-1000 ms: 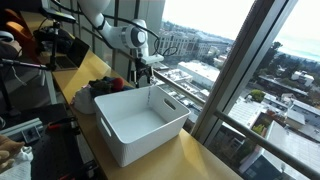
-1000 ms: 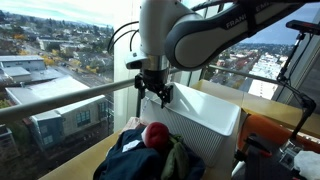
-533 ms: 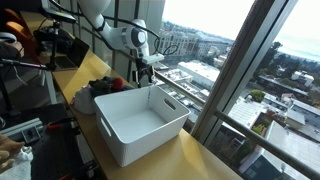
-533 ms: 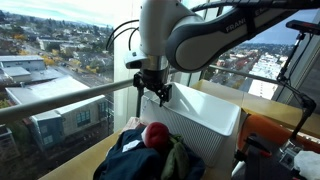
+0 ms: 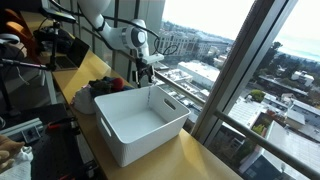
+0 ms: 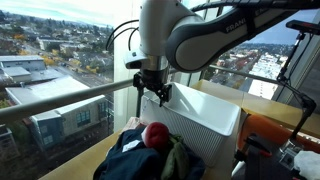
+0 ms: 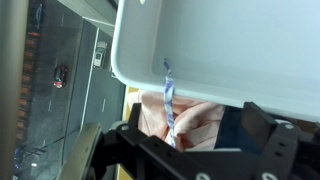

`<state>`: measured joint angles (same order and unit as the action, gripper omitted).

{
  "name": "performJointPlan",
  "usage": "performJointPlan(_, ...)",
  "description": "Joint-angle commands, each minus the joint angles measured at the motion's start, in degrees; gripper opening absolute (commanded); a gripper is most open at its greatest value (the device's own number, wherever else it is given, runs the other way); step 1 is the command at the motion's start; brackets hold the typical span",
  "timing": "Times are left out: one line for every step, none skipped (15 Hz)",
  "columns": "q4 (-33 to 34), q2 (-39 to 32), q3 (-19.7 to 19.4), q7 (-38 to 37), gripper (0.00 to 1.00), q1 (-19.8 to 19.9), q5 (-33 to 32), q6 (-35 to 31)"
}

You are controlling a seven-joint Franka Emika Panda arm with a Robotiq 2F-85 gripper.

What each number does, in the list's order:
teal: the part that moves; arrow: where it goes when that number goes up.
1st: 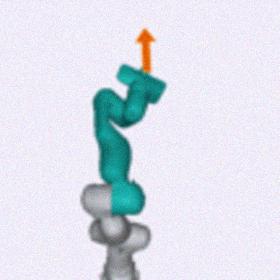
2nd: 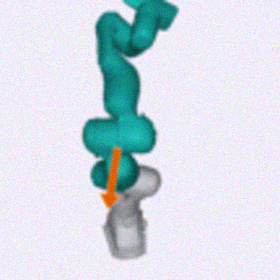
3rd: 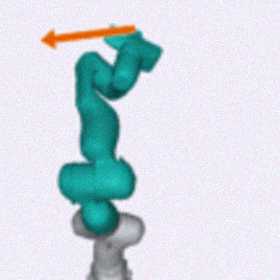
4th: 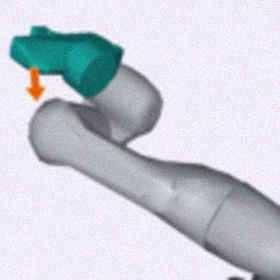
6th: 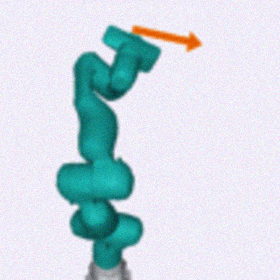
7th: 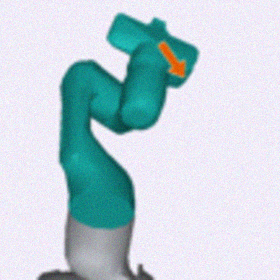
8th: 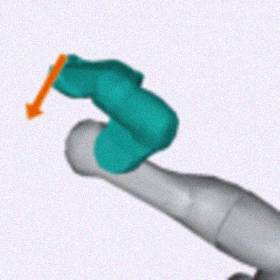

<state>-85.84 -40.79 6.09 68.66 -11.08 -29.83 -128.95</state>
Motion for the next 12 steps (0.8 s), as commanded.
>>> performJointPlan(1.14, -0.93, -0.98, -0.1, 1.0, -0.83, -0.97, -0.78)
performJointPlan(1.13, -0.89, -0.97, -0.05, 1.0, -0.83, -0.98, -0.82)
performJointPlan(1.15, -0.87, -0.98, -0.03, 1.0, -0.84, -1.03, -0.89)
performJointPlan(1.24, -0.9, -1.03, -0.05, 1.0, -0.86, -1.14, -1.05)
performJointPlan(1.26, -0.91, -1.08, -0.12, 1.0, -0.9, -1.26, -1.23)
performJointPlan(1.28, -0.96, -1.12, -0.23, 1.0, -0.93, -1.34, -1.46)
performJointPlan(1.29, -1.0, -1.15, -0.33, 1.0, -0.94, -1.4, -1.76)
performJointPlan(1.27, -1.05, -1.1, -0.42, 1.0, -0.9, -1.3, -2.11)
performJointPlan(1.28, -1.12, -1.08, -0.51, 1.0, -0.87, -1.2, -2.37)
performJointPlan(1.23, -1.21, -0.95, -0.58, 1.0, -0.77, -0.84, -2.49)
performJointPlan(1.2, -1.33, -0.93, -0.67, 1.0, -0.74, -0.74, -2.72)
performJointPlan(1.16, -1.44, -0.91, -0.73, 1.0, -0.69, -0.62, -2.84)
